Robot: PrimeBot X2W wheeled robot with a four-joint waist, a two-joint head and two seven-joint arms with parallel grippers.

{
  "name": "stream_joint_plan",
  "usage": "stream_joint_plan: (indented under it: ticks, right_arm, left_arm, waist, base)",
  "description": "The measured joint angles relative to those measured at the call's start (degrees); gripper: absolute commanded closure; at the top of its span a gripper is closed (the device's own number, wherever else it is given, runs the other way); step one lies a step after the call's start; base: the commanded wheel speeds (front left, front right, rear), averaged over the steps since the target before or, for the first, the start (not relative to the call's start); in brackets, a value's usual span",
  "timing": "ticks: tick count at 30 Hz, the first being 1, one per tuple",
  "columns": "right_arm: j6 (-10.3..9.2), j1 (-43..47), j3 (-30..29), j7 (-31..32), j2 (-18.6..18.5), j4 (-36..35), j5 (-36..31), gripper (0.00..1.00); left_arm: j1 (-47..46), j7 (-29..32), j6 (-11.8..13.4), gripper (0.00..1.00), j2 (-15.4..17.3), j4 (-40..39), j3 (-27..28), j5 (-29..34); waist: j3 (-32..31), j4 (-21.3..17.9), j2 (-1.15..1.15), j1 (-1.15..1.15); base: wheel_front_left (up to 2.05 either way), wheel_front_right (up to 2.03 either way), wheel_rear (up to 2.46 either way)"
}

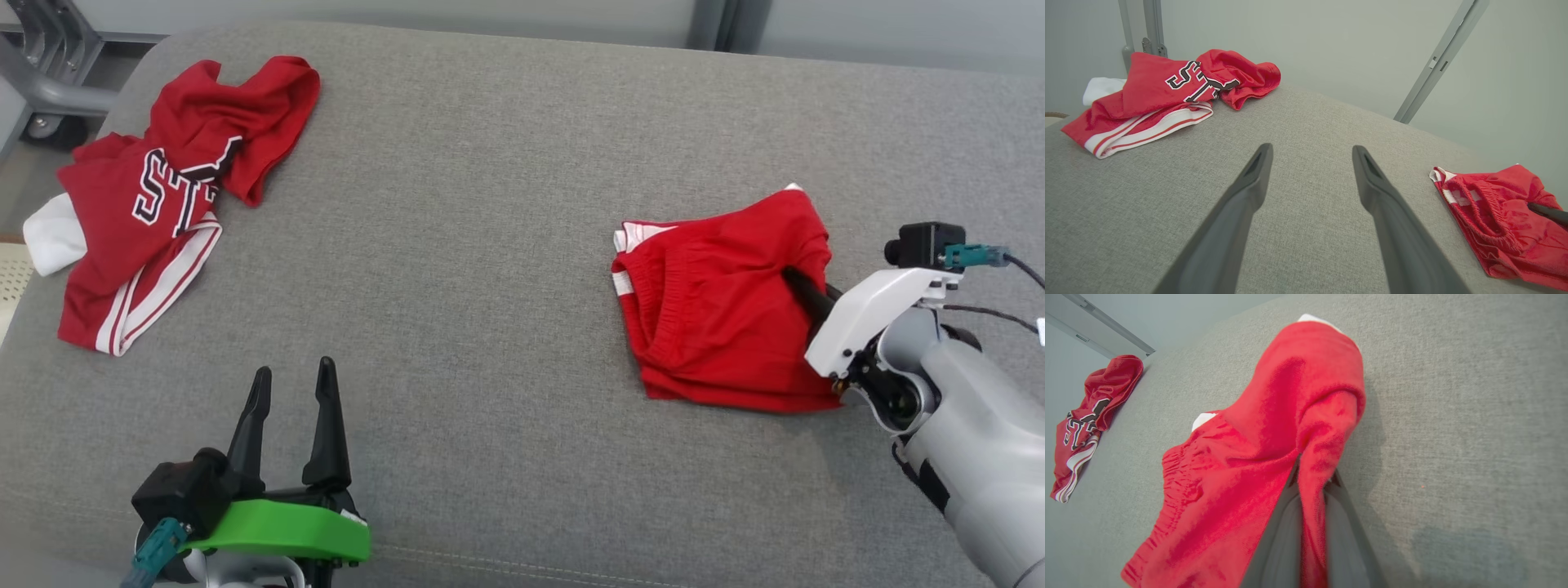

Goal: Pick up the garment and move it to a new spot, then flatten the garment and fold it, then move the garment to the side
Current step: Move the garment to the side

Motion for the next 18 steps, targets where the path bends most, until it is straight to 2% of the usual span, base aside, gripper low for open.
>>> stream_joint_plan:
  ticks: [6, 18]
  right_arm:
    - [0.03, -3.3, 0.6, 0.0, -4.1, 0.1, -2.5, 1.00]
    - [0.21, -9.9, 1.0, 2.3, -15.7, 0.0, -7.5, 1.00]
  left_arm:
    - [0.0, 0.0, 0.0, 0.00, 0.0, -1.3, 0.0, 0.3]
    - [-0.2, 0.0, 0.0, 0.00, 0.0, -3.6, -1.3, 1.9]
  waist:
    - [0.4, -2.3, 0.00, 0.00]
    - [3.1, -6.6, 0.00, 0.00]
  base:
    - [0.00, 0.00, 0.00]
    - [0.00, 0.00, 0.00]
